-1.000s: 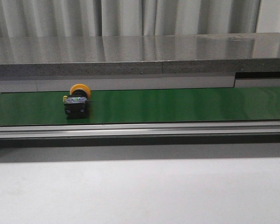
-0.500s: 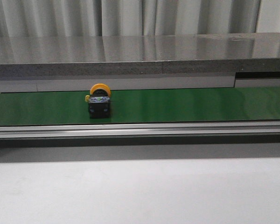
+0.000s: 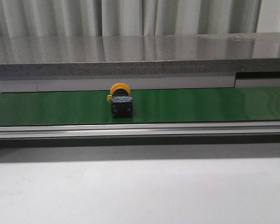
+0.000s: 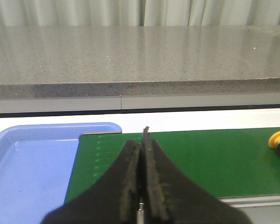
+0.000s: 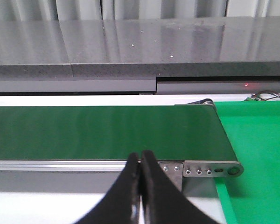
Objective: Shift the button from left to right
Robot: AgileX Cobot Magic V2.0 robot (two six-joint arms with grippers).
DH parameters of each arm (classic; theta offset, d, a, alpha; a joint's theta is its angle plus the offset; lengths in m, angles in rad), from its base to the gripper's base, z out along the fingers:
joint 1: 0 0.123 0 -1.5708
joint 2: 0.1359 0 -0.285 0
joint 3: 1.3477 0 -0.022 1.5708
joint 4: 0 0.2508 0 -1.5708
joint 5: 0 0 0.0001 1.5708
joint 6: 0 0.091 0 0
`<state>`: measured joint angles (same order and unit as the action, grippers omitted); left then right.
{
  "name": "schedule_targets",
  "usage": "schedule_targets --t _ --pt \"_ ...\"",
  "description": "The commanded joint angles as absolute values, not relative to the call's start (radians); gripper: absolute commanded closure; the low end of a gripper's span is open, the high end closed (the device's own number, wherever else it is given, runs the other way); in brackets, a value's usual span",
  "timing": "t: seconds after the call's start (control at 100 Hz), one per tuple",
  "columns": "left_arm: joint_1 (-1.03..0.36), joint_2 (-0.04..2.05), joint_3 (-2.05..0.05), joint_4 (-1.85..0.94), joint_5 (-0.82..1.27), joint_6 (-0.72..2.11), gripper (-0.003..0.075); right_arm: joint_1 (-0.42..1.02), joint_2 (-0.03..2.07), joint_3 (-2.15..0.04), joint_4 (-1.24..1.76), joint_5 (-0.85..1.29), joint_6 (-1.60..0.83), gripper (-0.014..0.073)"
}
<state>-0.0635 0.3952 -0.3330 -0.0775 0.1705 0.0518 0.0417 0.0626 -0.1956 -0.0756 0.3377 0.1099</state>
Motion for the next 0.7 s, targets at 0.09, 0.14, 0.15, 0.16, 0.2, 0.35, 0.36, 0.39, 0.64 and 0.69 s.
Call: schedule_targets --t 0.09,0.14,0.15,0.16,0.2,0.35,0.36,0.39,0.64,0.69 --pt "-0.071 0.399 -0.361 -0.087 0.09 0.051 0.074 0.045 0.23 -0.36 -0.136 0.372 0.107 0.0659" --pt "-0.071 0.399 -0.361 -0.087 0.09 0.051 0.074 0.045 0.279 -0.392 -0.142 0.397 0.107 0.0659" --pt "-0.071 0.399 -0.361 -0.087 0.09 0.051 0.074 0.045 0.286 -0.401 -0.142 0.4 0.107 0.0659" --pt "-0.071 0.399 -0.361 -0.087 0.09 0.051 0.074 0.045 0.3 -0.401 -0.142 0.404 0.107 0.0659" --pt "-0.071 0.399 -0.361 -0.087 0.09 0.051 0.074 0.045 0.338 -0.432 -0.142 0.429 0.107 0.0659" --pt "-0.071 0.399 -0.361 -0.087 0.09 0.051 0.074 0.045 0.514 -0.537 -0.141 0.573 0.107 0.0659" --pt "-0.071 0.399 -0.361 -0.087 0.09 0.051 0.074 0.045 0.522 -0.547 -0.141 0.587 0.107 0.0659" --pt "-0.071 0.399 -0.361 -0.087 0.09 0.051 0.074 0.045 0.56 -0.567 -0.141 0.612 0.107 0.0659" --pt "-0.071 0.399 -0.361 -0.087 0.09 0.051 0.074 0.045 0.73 -0.681 -0.082 0.678 0.107 0.0659" --pt "-0.071 0.399 -0.361 -0.087 0.09 0.051 0.074 0.045 0.745 -0.687 -0.065 0.673 0.107 0.0659"
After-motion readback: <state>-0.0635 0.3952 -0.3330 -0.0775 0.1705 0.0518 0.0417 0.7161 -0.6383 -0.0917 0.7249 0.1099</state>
